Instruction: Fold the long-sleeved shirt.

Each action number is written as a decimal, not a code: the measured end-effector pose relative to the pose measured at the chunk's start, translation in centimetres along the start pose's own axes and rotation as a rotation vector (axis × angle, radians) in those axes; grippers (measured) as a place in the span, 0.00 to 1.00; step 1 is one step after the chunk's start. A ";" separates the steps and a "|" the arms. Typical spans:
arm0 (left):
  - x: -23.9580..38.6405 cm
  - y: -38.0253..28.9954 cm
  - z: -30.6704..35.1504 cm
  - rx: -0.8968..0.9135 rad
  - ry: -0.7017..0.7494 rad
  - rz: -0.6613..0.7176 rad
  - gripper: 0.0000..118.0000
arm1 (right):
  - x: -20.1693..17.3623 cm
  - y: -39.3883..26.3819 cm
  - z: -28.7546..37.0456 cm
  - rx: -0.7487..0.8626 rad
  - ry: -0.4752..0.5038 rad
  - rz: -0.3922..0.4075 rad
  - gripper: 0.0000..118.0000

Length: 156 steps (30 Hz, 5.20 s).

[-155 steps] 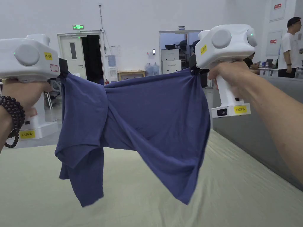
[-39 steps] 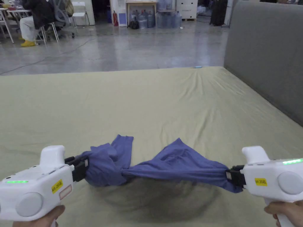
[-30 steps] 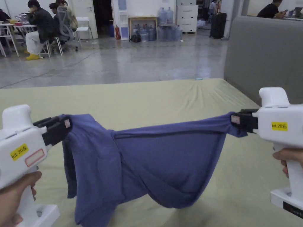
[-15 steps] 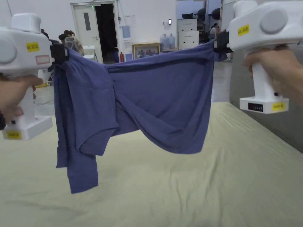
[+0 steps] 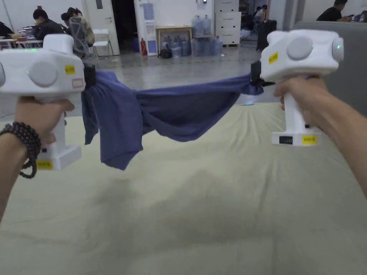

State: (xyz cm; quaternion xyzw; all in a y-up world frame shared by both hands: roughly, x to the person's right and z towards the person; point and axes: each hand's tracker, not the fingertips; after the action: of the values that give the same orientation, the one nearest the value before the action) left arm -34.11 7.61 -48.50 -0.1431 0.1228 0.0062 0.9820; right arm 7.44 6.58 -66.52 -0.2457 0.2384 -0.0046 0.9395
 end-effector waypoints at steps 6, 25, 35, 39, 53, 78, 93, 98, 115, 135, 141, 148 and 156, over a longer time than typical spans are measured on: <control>0.4 -16.3 -5.6 -0.268 -0.001 0.040 0.01 | 2.0 -15.4 -9.1 -0.284 -0.012 -0.049 0.00; 5.2 -33.4 21.8 -0.453 -0.116 0.075 0.01 | 3.7 -35.6 13.3 -0.503 0.078 0.124 0.00; 5.1 -34.0 24.9 -0.443 -0.104 0.164 0.93 | 2.8 -37.6 14.3 -0.526 0.054 0.170 0.88; 4.5 -30.4 28.7 -0.338 -0.134 0.132 0.99 | 2.8 -35.0 18.2 -0.401 0.027 0.183 0.88; 3.4 -31.8 27.0 -0.478 -0.049 0.215 0.68 | 1.2 -36.2 21.0 -0.403 0.091 0.130 0.00; 4.4 -35.7 22.8 -0.545 -0.080 0.254 0.02 | -4.2 -20.9 -8.5 -0.406 0.117 0.215 0.74; 4.2 -35.8 21.7 -0.523 -0.057 0.265 0.02 | -9.7 -25.3 -16.0 -0.574 -0.005 0.354 0.00; 4.0 -32.4 22.2 -0.408 -0.046 0.208 0.02 | -8.0 -20.3 -9.0 -0.462 0.036 0.289 0.00; 1.0 -12.4 22.9 -0.010 0.030 0.131 0.02 | 2.6 -5.8 15.8 0.012 -0.020 0.136 0.00; -3.6 13.2 6.8 0.131 0.080 0.085 0.02 | -0.9 14.9 9.7 0.191 -0.093 0.137 0.00; -2.6 12.9 5.1 0.133 0.098 0.019 0.02 | -0.8 15.1 7.6 0.200 -0.091 0.104 0.00; -1.9 -2.2 -2.7 -0.105 0.073 0.019 0.02 | 3.5 1.4 -5.1 -0.012 -0.074 0.030 0.00; 0.5 -19.4 -3.3 -0.311 0.030 0.017 0.02 | 5.1 -16.4 -9.7 -0.240 -0.084 -0.048 0.00</control>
State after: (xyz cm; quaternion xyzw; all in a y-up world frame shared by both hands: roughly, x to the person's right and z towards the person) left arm -33.53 -11.99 -46.26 -0.2926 0.1365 0.0313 0.9459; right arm 9.39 -12.89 -68.59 -0.3617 0.1919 0.0119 0.9122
